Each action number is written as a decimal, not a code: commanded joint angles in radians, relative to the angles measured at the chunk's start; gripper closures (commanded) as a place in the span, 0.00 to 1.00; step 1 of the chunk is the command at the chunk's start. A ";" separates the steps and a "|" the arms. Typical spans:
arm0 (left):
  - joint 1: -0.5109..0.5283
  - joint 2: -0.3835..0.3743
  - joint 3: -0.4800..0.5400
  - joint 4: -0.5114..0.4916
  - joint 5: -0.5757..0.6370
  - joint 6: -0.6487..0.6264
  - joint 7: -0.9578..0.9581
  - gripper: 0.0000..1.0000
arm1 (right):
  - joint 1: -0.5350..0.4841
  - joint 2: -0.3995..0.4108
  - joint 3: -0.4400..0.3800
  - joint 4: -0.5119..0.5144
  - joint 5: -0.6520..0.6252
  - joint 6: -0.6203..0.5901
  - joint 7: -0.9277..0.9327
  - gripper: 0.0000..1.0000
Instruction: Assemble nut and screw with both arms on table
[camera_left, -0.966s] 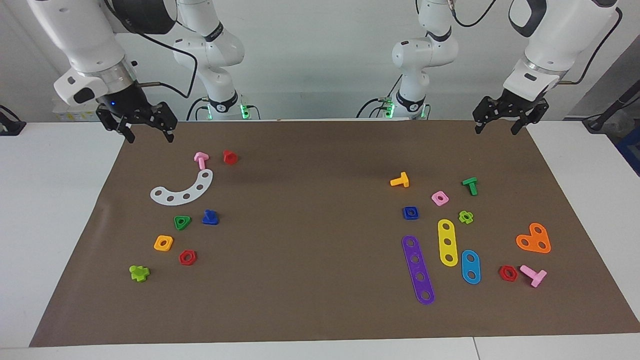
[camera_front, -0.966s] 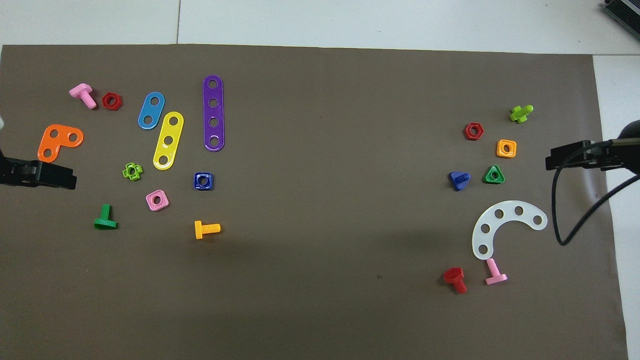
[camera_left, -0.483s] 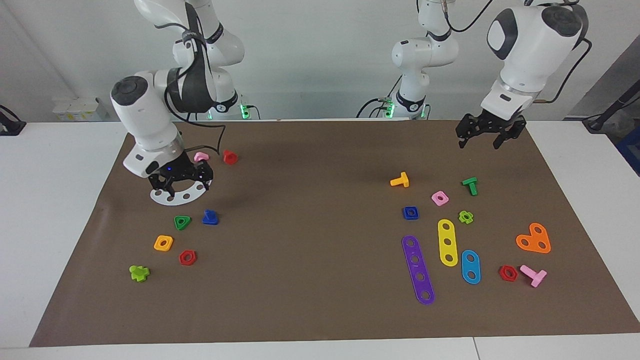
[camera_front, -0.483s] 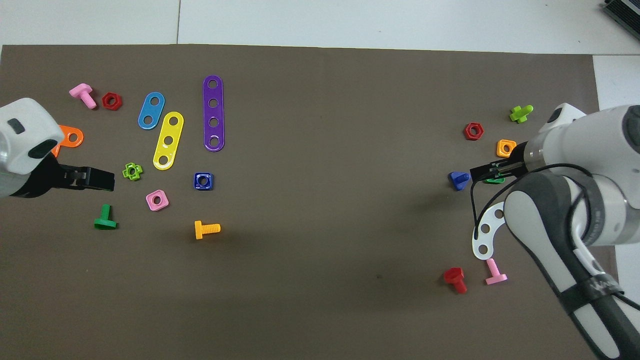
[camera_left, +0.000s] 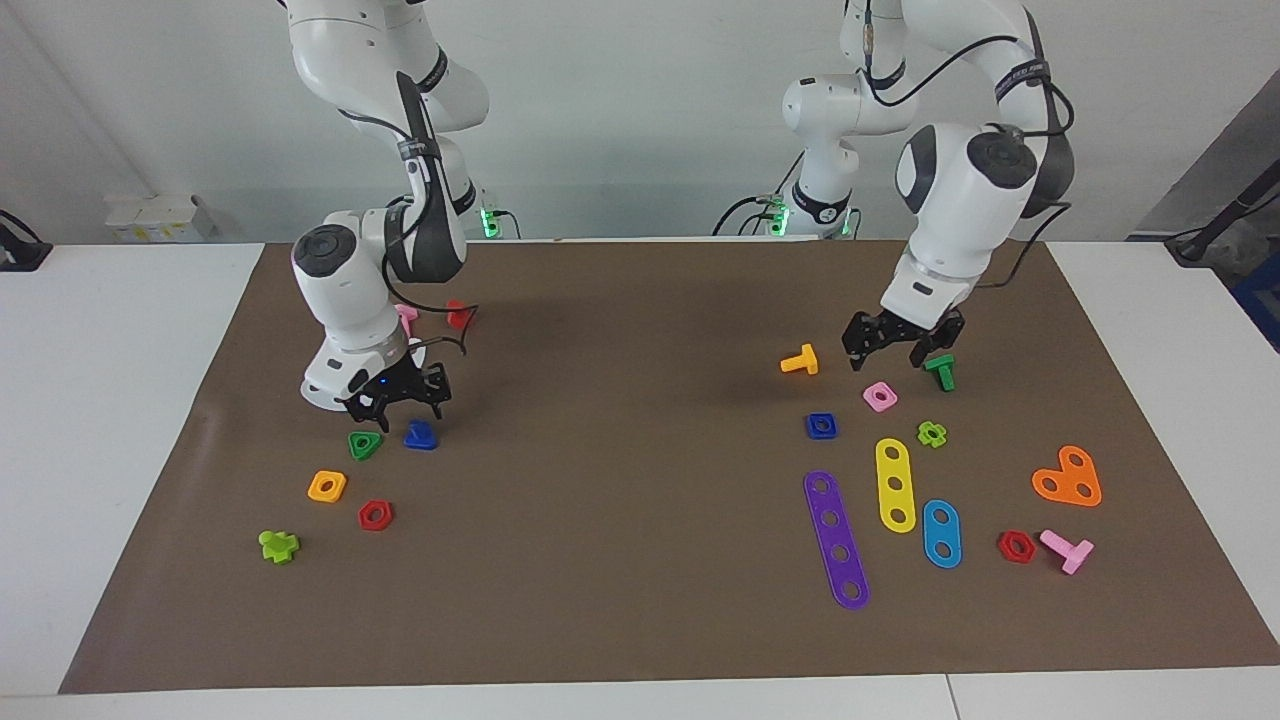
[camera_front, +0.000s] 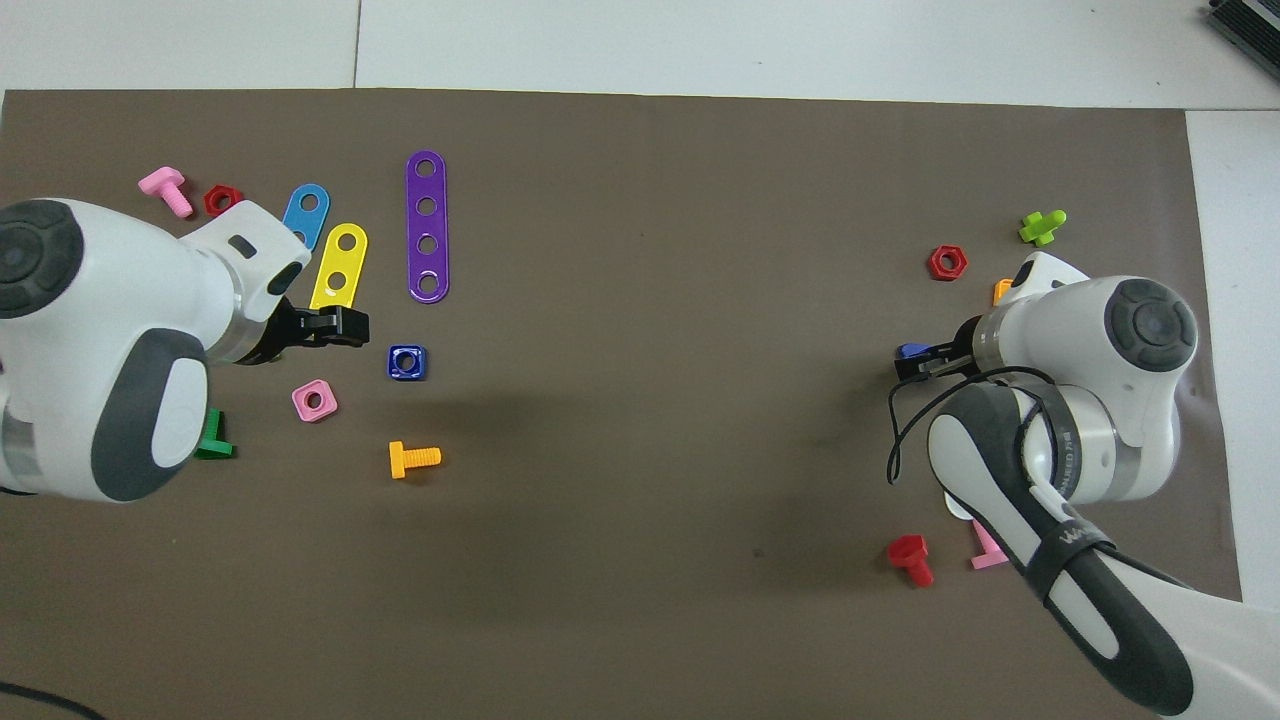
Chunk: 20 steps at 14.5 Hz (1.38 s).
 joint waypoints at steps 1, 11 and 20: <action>-0.011 0.032 0.014 -0.033 -0.011 0.075 -0.020 0.06 | -0.009 0.005 0.009 -0.015 0.021 0.038 -0.039 0.29; -0.083 0.186 0.015 -0.114 -0.011 0.318 -0.061 0.18 | -0.009 0.025 0.009 -0.036 0.021 0.102 -0.042 0.50; -0.082 0.181 0.018 -0.148 -0.009 0.298 0.008 0.67 | -0.011 0.028 0.010 -0.012 0.022 0.090 -0.027 1.00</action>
